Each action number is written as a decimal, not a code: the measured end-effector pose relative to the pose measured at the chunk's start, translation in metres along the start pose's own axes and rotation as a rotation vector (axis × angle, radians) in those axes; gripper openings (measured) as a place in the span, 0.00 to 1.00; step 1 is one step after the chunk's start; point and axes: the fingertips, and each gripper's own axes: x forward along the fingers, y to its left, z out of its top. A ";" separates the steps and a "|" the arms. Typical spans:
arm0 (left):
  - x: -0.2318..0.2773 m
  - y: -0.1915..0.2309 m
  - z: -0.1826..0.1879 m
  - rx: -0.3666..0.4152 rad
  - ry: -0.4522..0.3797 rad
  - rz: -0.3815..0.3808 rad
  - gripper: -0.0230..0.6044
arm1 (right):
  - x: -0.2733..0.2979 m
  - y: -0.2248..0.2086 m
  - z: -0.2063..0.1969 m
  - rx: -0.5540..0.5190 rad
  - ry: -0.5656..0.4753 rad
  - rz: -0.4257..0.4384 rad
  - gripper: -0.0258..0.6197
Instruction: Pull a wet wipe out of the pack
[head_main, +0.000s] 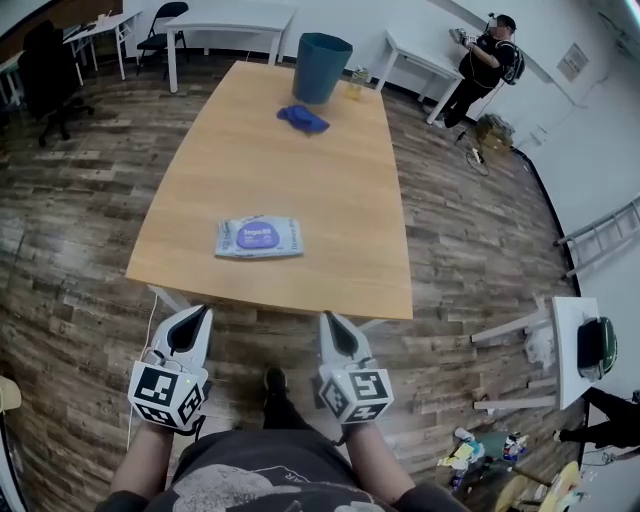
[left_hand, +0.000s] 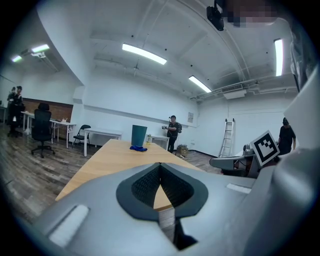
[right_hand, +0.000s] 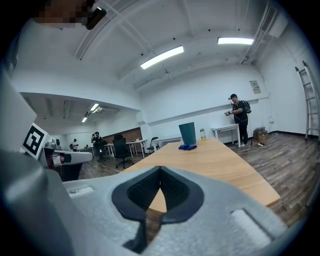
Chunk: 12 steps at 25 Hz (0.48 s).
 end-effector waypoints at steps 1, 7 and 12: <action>0.009 0.000 0.002 0.002 0.001 0.003 0.07 | 0.005 -0.007 0.002 0.000 0.004 0.003 0.03; 0.053 0.002 0.009 -0.008 0.009 0.026 0.07 | 0.036 -0.047 0.014 -0.004 0.022 0.004 0.03; 0.077 0.008 0.010 -0.007 0.025 0.043 0.07 | 0.065 -0.062 0.012 -0.012 0.057 0.034 0.03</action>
